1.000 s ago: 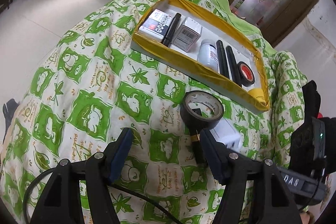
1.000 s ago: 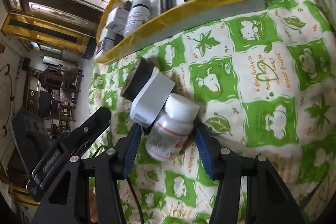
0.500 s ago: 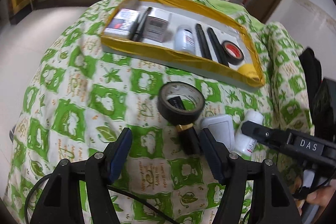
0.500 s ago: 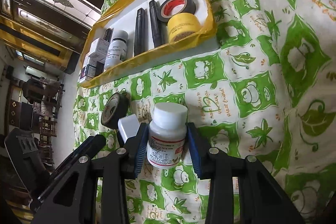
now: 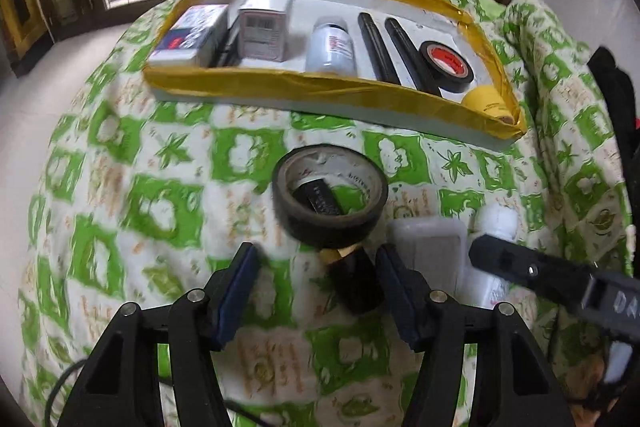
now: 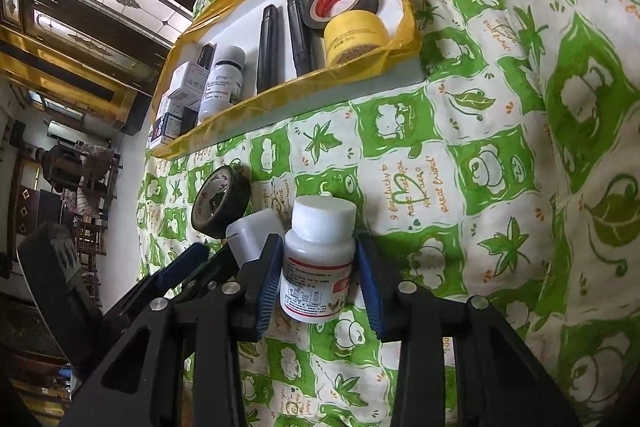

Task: Organize rigid objects
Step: 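Grasp the white pill bottle with the right tool while the left tool grasps a black tape roll, then lift the tape roll and pill bottle off the cloth with both tools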

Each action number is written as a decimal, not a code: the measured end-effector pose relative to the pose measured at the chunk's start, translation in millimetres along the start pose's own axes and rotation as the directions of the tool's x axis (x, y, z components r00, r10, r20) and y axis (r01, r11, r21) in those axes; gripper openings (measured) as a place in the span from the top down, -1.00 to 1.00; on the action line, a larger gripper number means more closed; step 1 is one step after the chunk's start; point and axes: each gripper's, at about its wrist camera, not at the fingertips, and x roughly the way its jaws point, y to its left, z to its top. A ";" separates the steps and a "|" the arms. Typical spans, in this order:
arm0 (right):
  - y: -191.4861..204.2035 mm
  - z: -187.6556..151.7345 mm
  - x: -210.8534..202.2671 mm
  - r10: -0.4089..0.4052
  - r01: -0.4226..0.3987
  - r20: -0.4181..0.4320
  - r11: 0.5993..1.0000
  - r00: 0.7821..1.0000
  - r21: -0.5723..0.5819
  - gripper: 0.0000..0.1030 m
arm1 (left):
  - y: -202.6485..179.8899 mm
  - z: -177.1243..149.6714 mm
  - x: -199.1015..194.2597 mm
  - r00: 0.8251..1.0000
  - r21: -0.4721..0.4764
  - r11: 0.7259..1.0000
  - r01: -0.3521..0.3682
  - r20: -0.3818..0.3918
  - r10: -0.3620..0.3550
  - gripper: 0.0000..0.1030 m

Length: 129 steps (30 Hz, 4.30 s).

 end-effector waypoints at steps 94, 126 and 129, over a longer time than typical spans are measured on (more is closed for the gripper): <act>3.8 -4.6 -10.4 -0.062 0.065 0.041 0.993 0.997 -0.097 0.31 | 22.5 -23.9 -41.8 0.973 -0.125 0.967 0.223 0.083 -0.214 0.66; -6.9 5.5 -35.0 -0.012 0.016 0.094 0.999 0.996 -0.049 0.31 | 11.3 -5.8 -54.1 0.986 -0.044 0.991 0.123 0.119 -0.117 0.66; -6.3 6.0 -34.3 -0.012 0.016 0.094 0.999 0.995 -0.046 0.31 | 8.9 -4.4 -53.7 0.989 -0.031 0.995 0.099 0.117 -0.095 0.66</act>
